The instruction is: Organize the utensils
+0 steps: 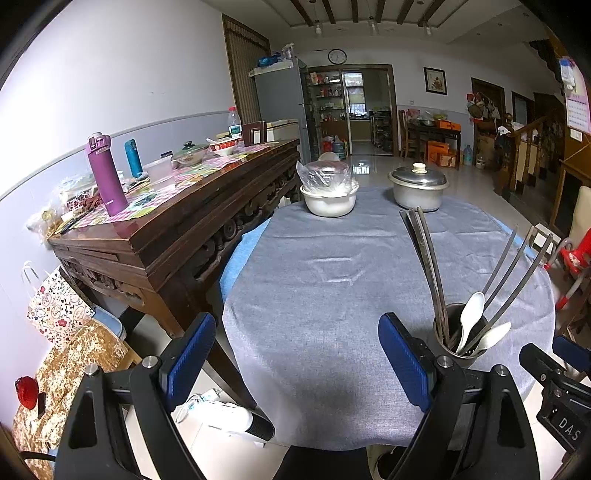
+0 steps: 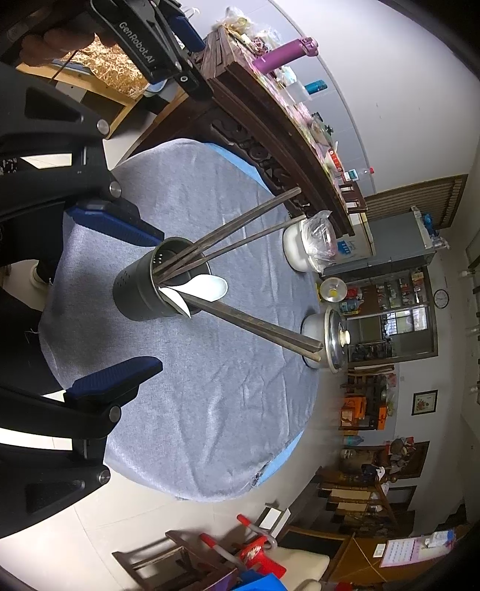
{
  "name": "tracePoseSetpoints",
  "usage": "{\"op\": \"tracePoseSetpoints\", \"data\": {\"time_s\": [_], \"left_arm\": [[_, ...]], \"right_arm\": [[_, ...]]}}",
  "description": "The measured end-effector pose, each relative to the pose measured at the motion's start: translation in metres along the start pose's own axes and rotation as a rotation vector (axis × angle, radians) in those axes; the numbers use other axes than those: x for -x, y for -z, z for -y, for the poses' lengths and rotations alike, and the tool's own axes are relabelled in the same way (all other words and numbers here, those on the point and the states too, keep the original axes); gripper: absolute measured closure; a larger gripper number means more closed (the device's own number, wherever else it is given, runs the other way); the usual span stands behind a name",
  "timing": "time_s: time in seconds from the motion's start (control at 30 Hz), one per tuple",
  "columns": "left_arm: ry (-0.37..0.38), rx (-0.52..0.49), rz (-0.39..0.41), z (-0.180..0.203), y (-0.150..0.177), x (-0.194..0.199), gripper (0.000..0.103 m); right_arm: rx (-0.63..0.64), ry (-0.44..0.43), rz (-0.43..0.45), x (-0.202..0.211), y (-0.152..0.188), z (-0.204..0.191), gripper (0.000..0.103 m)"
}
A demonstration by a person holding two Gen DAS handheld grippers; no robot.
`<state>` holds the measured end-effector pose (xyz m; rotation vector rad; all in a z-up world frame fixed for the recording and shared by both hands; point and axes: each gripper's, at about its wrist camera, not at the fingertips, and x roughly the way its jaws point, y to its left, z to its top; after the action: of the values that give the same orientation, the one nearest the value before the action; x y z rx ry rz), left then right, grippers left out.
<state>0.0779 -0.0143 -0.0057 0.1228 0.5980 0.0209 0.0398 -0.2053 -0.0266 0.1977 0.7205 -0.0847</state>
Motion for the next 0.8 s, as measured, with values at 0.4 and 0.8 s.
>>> {"op": "tracePoseSetpoints", "data": {"time_s": [0.4,0.8], "left_arm": [[-0.007,0.015,0.003,-0.004,0.001,0.0,0.013],[-0.002,0.026,-0.004,-0.01,0.002,-0.002,0.013]], "right_arm": [[0.007,0.012,0.02,0.007,-0.001,-0.004,0.037],[0.022,0.022,0.014,0.005,-0.002,-0.011,0.037]]}}
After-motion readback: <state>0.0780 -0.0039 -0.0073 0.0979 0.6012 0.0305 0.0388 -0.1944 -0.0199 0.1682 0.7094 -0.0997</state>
